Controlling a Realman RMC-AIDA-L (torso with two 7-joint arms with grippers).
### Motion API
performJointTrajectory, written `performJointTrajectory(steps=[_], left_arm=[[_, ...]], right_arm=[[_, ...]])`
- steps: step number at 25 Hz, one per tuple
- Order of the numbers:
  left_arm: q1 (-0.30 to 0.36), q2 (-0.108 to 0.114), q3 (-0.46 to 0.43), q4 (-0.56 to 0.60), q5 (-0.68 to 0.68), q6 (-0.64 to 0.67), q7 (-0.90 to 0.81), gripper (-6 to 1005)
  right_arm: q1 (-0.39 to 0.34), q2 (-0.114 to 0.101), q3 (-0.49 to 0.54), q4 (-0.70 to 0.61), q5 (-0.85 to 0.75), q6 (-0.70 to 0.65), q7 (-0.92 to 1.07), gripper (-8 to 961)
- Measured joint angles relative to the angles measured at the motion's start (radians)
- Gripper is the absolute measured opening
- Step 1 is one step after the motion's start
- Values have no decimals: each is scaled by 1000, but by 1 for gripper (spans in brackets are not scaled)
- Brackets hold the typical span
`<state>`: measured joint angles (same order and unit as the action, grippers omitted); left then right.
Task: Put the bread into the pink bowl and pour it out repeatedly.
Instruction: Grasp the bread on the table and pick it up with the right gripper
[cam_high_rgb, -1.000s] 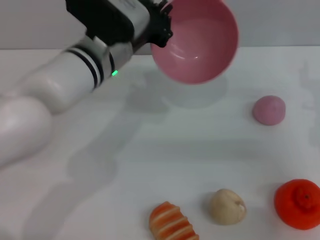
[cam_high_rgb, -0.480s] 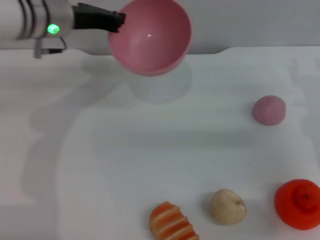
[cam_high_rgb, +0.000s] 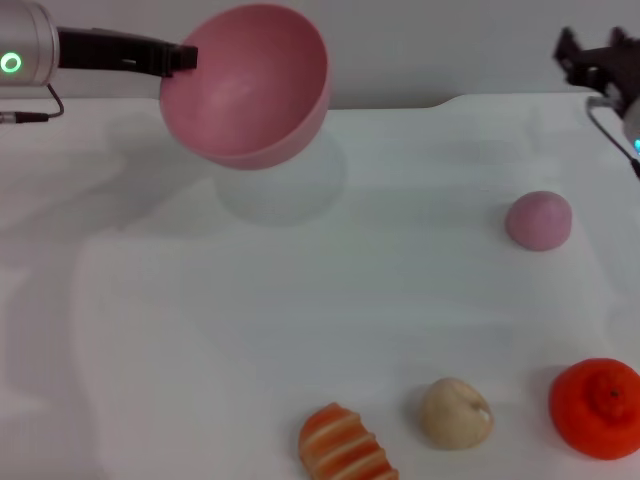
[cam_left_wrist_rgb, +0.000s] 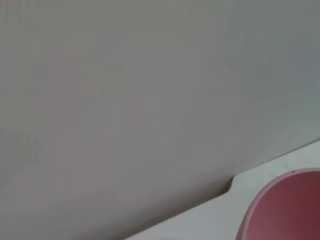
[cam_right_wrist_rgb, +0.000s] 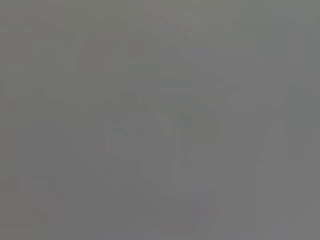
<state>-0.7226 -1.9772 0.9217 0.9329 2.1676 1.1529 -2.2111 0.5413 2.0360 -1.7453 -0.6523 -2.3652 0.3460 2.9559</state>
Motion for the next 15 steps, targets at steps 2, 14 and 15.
performJointTrajectory(steps=[2,14,15], left_arm=[[2,-5,0,-3,2,-1,4,77],[13,-9,9,-8,4,-32,15,78],[14,-9,10,-8,4,-32,15,79]], right_arm=[[40,-20,6,-12,-1,-133,0,645],[112,-43,130,-293,-6,-857,-172,646],[112,-35,161,-325,-6,-936,-205,646]])
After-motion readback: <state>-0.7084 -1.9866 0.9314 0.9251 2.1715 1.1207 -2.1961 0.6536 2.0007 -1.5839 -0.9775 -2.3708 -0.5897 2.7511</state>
